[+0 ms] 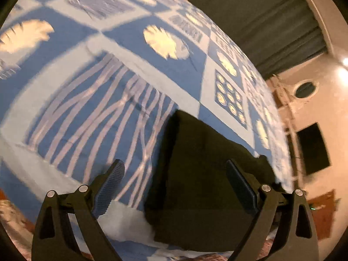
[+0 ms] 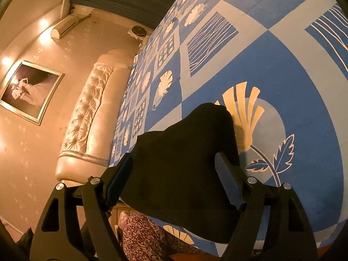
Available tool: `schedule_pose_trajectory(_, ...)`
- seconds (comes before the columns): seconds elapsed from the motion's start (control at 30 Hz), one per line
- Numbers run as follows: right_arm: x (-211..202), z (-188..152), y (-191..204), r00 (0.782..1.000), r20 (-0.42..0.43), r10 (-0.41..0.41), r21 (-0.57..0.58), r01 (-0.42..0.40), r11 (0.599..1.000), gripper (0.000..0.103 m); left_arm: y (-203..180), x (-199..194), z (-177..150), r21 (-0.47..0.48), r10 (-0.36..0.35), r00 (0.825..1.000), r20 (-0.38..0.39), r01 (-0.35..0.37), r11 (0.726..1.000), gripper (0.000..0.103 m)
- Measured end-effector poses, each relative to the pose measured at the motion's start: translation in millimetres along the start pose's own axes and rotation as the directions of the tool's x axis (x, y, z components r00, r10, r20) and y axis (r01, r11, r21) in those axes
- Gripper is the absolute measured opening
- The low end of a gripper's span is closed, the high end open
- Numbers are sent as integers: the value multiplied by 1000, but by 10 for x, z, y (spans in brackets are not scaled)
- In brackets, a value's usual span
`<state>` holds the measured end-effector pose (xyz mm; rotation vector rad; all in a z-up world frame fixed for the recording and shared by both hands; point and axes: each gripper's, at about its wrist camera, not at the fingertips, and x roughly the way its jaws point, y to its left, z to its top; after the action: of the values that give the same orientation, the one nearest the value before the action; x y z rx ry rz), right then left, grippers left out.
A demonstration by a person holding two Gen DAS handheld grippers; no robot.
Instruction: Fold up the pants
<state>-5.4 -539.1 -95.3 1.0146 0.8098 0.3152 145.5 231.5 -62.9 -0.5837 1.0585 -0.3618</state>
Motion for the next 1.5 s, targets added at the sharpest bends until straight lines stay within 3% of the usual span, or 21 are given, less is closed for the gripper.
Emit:
schedule_pose_trajectory(0.1,4,-14,-40,1000,-1,1,12,-1,1000,78,-27,166,-4,22,-63,996,-62,64,998,92)
schedule_pose_trajectory(0.27,-13,-42,-40,1000,-1,3,15,-3,1000,78,-44,289,-2,142,-69,993,-101,83,986,92)
schedule_pose_trajectory(0.33,-11,-48,-39,1000,-1,4,16,-4,1000,78,8,274,14,114,-114,988,-108,127,985,93)
schedule_pose_trajectory(0.4,-15,-51,-43,1000,0,5,21,-5,1000,78,61,271,43,32,-256,956,-144,263,964,92)
schedule_pose_trajectory(0.47,-24,-59,-41,1000,1,9,29,-9,1000,78,50,297,11,-24,-389,903,-180,392,920,92)
schedule_pose_trajectory(0.5,-30,-58,-44,1000,2,12,33,-12,999,78,22,318,-14,-18,-398,896,-198,403,915,92)
schedule_pose_trajectory(0.63,-32,-54,-45,1000,1,12,31,-12,999,78,-16,367,-61,37,-377,908,-184,390,920,92)
schedule_pose_trajectory(0.7,-28,-54,-53,1000,1,12,33,-12,999,78,23,348,-63,-12,-418,897,-140,421,907,92)
schedule_pose_trajectory(0.77,-26,-54,-57,1000,1,13,34,-13,999,78,-54,359,-80,-15,-424,891,-161,427,904,92)
schedule_pose_trajectory(0.83,-23,-52,-77,1000,2,14,36,-14,999,79,-143,365,-103,19,-383,907,-174,392,920,91)
schedule_pose_trajectory(0.87,-21,-53,-78,1000,2,14,37,-14,999,79,-143,374,-88,24,-354,919,-173,363,931,85)
schedule_pose_trajectory(0.93,-15,-67,-89,1000,4,13,42,-14,999,79,-65,427,-88,18,-237,955,-177,244,970,31)
schedule_pose_trajectory(0.97,-5,-91,-84,1000,6,13,43,-13,999,79,4,438,-89,-15,-245,953,-179,246,969,28)
schedule_pose_trajectory(1.03,-4,-102,-84,1000,7,12,43,-13,999,79,55,417,-117,-56,-271,949,-160,265,963,24)
schedule_pose_trajectory(1.13,-5,-97,-95,1000,11,12,52,-12,999,79,-20,374,-144,-71,-236,961,-145,228,971,15)
schedule_pose_trajectory(1.27,-67,-86,-80,999,38,-21,47,20,999,79,-278,225,-141,-38,-197,975,-104,194,980,14)
schedule_pose_trajectory(1.5,-216,-48,-45,990,124,-63,48,58,997,79,-976,-84,-65,21,-306,951,-51,307,951,13)
